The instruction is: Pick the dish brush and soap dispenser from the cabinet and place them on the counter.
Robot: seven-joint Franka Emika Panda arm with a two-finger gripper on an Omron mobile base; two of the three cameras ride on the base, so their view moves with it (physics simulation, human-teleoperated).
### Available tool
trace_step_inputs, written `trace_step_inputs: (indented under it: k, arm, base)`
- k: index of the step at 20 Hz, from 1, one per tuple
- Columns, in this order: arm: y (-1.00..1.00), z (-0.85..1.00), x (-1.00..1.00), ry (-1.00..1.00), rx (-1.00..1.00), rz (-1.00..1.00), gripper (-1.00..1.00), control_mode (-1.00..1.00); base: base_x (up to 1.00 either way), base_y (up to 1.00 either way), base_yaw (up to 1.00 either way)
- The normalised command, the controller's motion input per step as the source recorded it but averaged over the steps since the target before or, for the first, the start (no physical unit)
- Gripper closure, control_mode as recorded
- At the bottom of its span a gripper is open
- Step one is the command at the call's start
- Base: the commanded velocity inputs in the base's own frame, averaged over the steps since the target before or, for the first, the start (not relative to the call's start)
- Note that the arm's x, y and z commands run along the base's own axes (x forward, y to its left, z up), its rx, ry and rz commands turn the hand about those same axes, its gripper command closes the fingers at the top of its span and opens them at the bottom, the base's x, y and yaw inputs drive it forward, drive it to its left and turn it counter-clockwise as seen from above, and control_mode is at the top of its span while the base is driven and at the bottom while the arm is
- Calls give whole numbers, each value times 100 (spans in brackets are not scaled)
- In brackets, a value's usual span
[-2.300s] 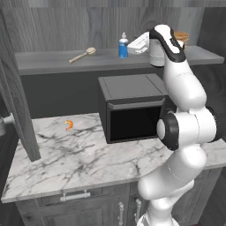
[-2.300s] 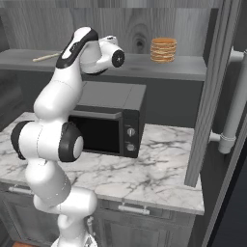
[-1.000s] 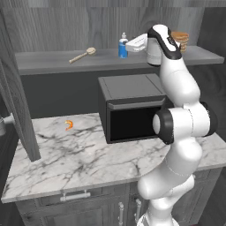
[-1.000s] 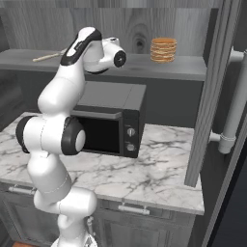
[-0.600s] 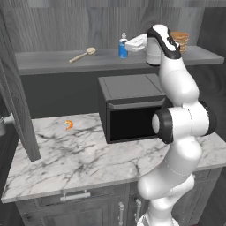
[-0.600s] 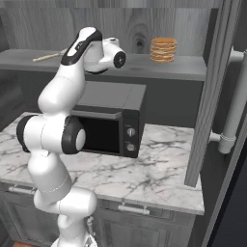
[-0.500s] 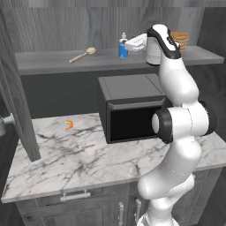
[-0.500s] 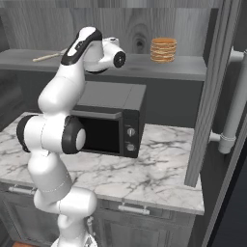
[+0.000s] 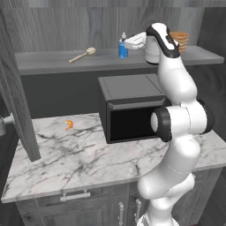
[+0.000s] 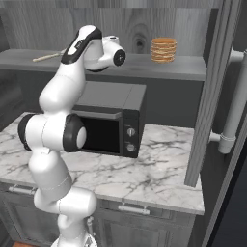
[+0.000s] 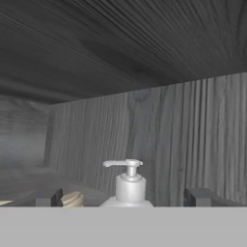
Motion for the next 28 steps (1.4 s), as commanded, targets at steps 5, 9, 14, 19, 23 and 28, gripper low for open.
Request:
trace_step_inputs:
  k: [5,9,14,19,23,28]
  arm:
    - [0,0,12,0,0,0,-100,-100]
    - [2,0,20,0,0,0,-100,-100]
    - [4,0,19,0,0,0,-100,-100]
    - [10,0,10,0,0,0,-100,-100]
    - [11,0,10,0,0,0,-100,-100]
    - [10,0,11,0,0,0,-100,-100]
  base:
    - [0,0,0]
    - [0,0,0]
    - [0,0,0]
    - [0,0,0]
    - [0,0,0]
    - [0,0,0]
